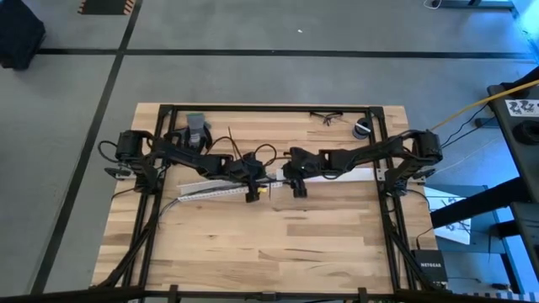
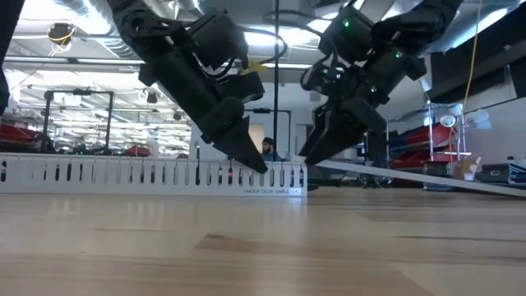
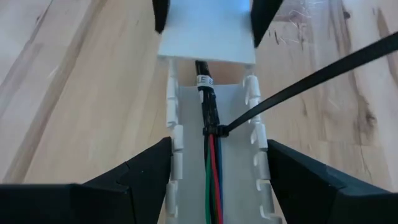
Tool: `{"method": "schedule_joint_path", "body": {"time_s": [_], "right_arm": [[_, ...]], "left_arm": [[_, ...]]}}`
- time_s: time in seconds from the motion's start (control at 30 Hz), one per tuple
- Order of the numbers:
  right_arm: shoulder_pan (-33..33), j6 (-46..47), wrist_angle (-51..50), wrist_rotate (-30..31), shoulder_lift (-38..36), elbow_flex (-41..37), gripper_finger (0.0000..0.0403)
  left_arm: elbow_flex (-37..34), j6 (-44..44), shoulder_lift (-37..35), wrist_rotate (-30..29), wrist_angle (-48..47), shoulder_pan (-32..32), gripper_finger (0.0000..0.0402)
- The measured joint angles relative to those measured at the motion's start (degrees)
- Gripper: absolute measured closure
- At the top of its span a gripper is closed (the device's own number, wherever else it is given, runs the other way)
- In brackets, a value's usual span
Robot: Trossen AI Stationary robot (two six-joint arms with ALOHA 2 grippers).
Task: Ziptie cables
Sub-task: Close the white cable duct with the lid
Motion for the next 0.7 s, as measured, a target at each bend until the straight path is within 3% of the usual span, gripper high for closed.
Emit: {"method": "schedule_joint_path", "body": {"time_s": [0.17,0.7], "right_arm": [[-0.46,-0.04,0.85,-4.30,0.17,-0.02,0.0175],[-1.85,1.72,1.97,-5.90,3.35,0.20,0.0175]], "left_arm": [[-0.02,0.04,0.02,0.11,0.06,-0.06,0.0156],[-0.15,1.26,0.80,0.19,2.26,-0.21,0.0156]]}}
